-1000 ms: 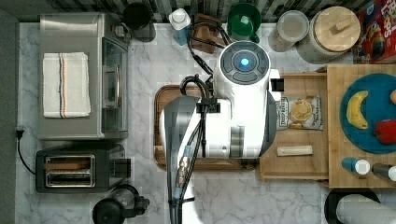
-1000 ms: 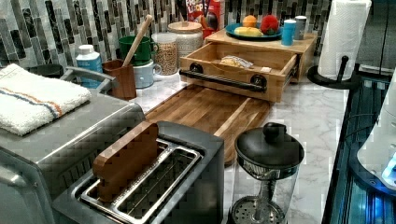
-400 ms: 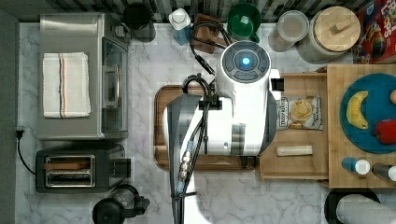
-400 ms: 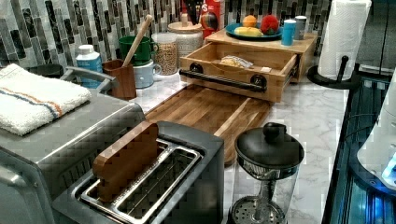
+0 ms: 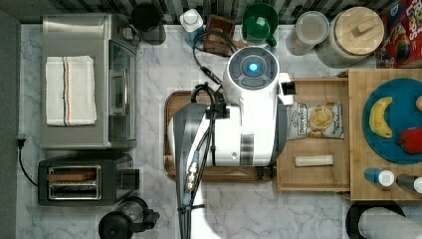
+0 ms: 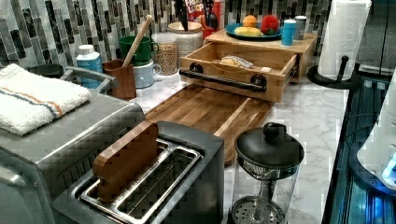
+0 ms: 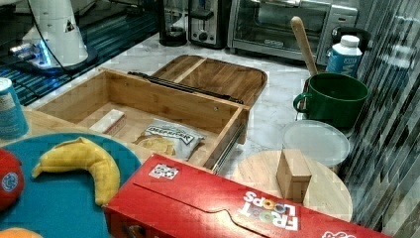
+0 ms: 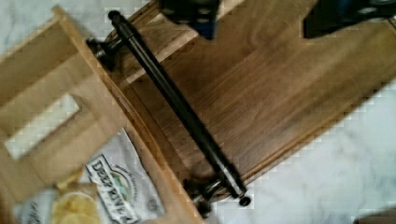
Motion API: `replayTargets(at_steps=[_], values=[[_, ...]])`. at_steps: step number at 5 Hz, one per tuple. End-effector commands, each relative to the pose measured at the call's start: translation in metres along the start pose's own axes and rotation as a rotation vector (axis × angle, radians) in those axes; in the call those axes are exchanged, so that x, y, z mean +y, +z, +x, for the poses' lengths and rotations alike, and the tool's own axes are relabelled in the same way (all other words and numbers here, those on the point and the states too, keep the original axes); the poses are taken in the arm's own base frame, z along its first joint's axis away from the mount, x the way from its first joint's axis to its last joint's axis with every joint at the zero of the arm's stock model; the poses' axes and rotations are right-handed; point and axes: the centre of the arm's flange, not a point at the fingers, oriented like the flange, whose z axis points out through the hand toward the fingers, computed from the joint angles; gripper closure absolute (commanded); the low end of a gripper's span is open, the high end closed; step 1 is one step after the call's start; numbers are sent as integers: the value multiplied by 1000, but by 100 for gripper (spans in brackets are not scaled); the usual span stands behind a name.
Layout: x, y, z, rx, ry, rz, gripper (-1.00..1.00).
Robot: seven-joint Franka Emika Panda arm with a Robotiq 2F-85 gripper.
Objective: Close the drawer.
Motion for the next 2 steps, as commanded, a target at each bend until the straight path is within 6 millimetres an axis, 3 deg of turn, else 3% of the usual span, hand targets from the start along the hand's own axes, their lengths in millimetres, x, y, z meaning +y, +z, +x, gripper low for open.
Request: replayTargets(at_steps=[1, 2], values=[[-35, 9, -43, 14, -578, 33, -100], [-37, 23, -44, 8, -677, 17, 100]])
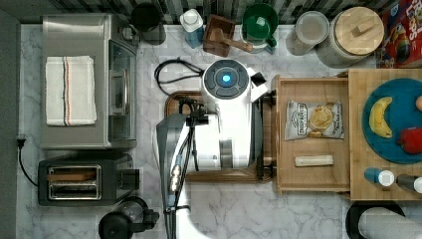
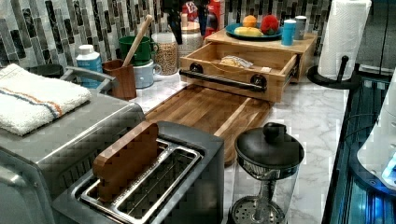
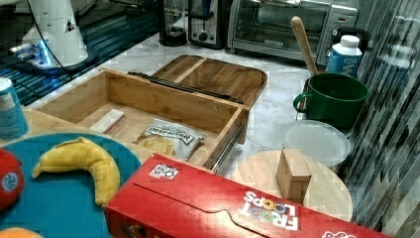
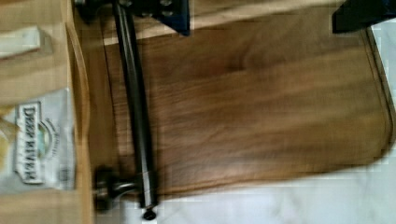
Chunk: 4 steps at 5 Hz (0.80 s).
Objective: Close the drawer.
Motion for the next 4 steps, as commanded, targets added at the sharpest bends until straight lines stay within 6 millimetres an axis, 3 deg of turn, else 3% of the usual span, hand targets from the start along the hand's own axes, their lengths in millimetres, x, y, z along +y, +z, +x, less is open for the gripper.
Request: replayTargets(at_steps=[1, 4], values=[[-17, 12, -15, 6, -268, -27, 100], [-20, 96, -14, 17, -298, -58, 100]])
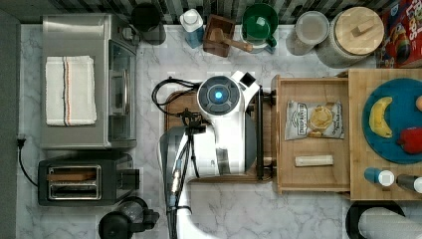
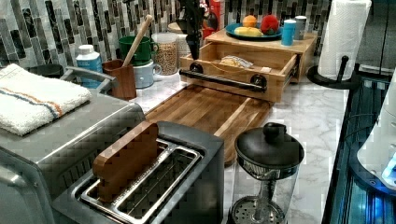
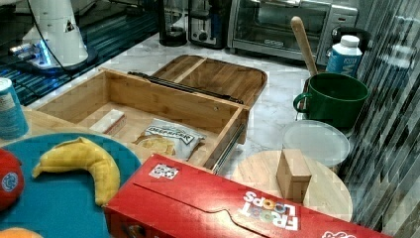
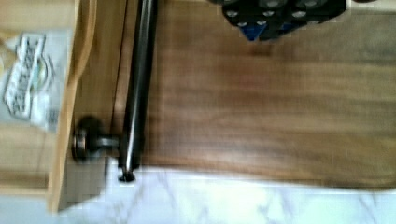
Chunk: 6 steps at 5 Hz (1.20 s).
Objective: Close the drawer.
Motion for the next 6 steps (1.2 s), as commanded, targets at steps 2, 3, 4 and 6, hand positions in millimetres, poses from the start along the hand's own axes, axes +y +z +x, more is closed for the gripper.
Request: replayTargets(at_steps=[2, 3, 4, 6], values=[[-28, 99, -32, -44, -55, -26, 100], [-16, 116, -38, -51, -77, 0, 100], [-10, 121, -44, -44, -79, -12, 100], [12, 110, -45, 3, -96, -58, 100]])
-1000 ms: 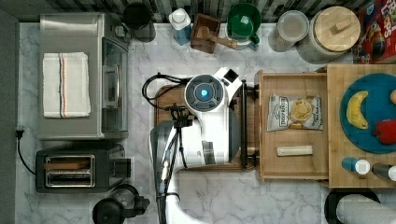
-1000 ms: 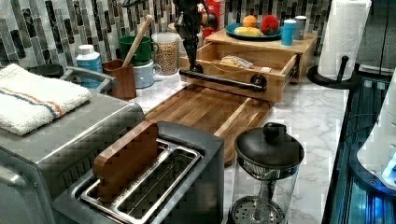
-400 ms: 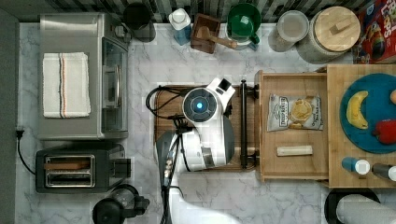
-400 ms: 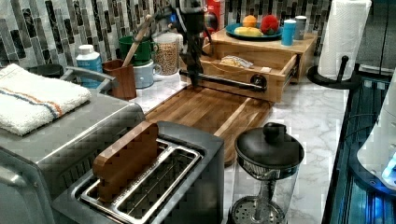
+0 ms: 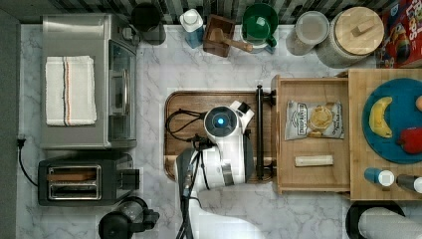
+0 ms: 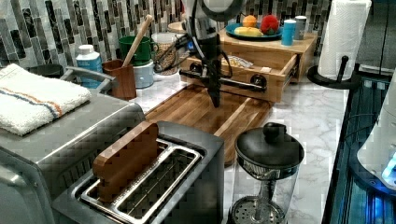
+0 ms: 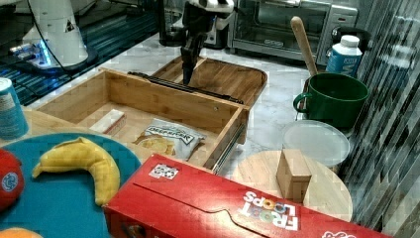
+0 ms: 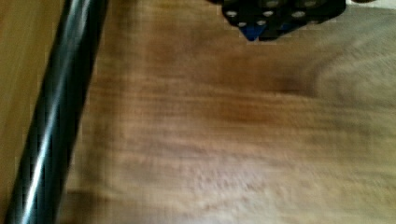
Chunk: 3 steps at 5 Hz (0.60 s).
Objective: Close the drawer.
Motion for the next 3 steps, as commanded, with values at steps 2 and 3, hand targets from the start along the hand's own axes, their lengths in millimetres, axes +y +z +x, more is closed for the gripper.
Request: replayTargets(at_steps=[2, 3], values=[[72, -57, 12, 143, -19, -62, 100], [97, -54, 12, 181, -11, -68, 100]])
